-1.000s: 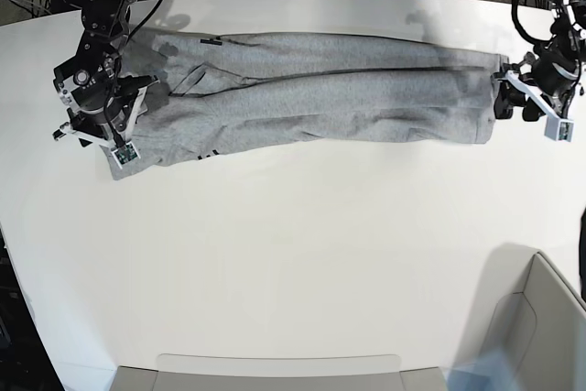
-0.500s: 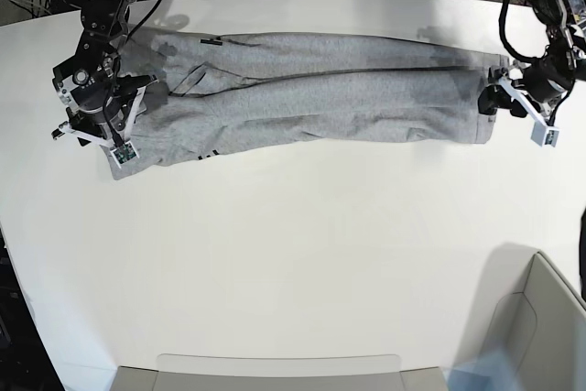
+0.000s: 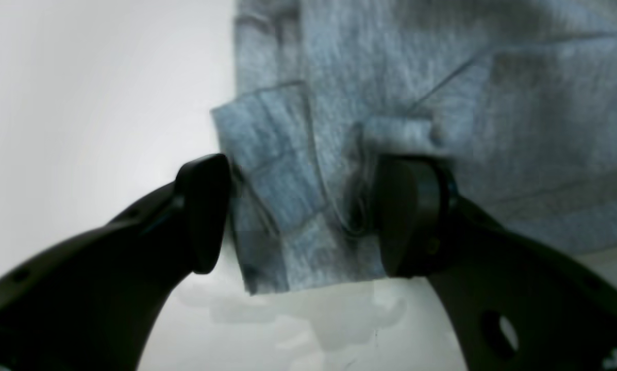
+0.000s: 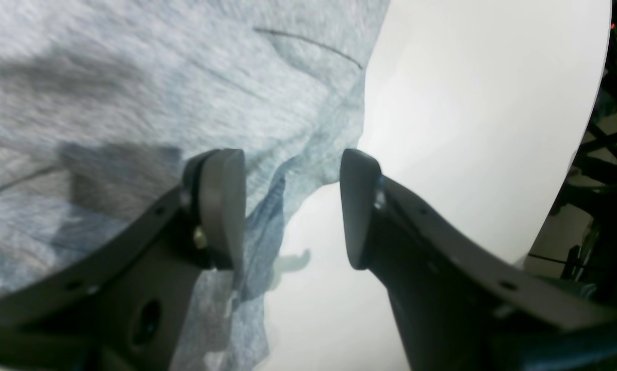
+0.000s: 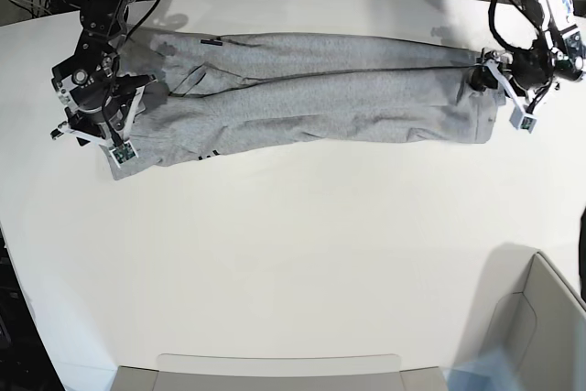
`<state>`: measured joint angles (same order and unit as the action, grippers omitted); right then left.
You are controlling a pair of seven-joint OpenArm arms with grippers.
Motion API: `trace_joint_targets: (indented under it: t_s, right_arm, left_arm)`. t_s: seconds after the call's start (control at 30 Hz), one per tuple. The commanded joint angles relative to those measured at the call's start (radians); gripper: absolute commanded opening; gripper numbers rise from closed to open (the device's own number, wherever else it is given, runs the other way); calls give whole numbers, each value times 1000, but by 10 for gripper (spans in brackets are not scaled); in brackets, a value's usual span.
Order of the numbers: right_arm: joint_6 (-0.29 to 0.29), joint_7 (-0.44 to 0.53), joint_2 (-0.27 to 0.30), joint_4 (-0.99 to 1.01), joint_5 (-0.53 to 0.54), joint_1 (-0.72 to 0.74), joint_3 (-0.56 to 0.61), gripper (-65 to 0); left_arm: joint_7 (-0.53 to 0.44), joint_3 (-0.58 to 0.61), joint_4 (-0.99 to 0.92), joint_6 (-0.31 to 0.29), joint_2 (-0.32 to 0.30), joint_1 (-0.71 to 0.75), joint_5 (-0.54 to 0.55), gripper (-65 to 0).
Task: Fold the T-shirt properly
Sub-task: 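Regrasp the folded end with the left gripper and pull it taut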
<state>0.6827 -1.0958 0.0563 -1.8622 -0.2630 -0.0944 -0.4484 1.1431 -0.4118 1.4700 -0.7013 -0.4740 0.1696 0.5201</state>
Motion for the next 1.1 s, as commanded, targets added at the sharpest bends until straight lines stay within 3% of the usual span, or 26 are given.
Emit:
trace_joint_targets:
  t_s: [0.0, 0.23, 0.43, 0.5, 0.6, 0.73, 0.97, 1.07]
  right_arm:
    - [15, 10, 9, -17, -2, 15, -2, -357]
    - [15, 10, 9, -17, -2, 18, -2, -357]
    - [15, 10, 10, -17, -2, 15, -2, -357]
    - [15, 10, 10, -17, -2, 15, -2, -357]
    - [15, 10, 10, -17, -2, 18, -2, -357]
    - [15, 10, 12, -17, -3, 20, -3, -357]
    - [15, 10, 12, -17, -3, 22, -7, -357]
    - [15, 10, 12, -17, -3, 18, -10, -357]
  left_arm:
    - [-30, 0, -9, 3, -16, -23, -12, -219]
    - [-96, 98, -121, 3, -15, -32, -18, -219]
    - [-197, 228, -378, 3, -16, -107, -18, -229]
    - [-208, 253, -480, 3, -16, -144, -18, -270]
    - [-208, 276, -621, 3, -16, -207, -19, -393]
    - [-208, 274, -722, 3, -21, -250, -19, -650]
    - [-197, 264, -665, 3, -53, -244, -15, -650]
    - [-197, 181, -667, 3, -78, -244, -18, -650]
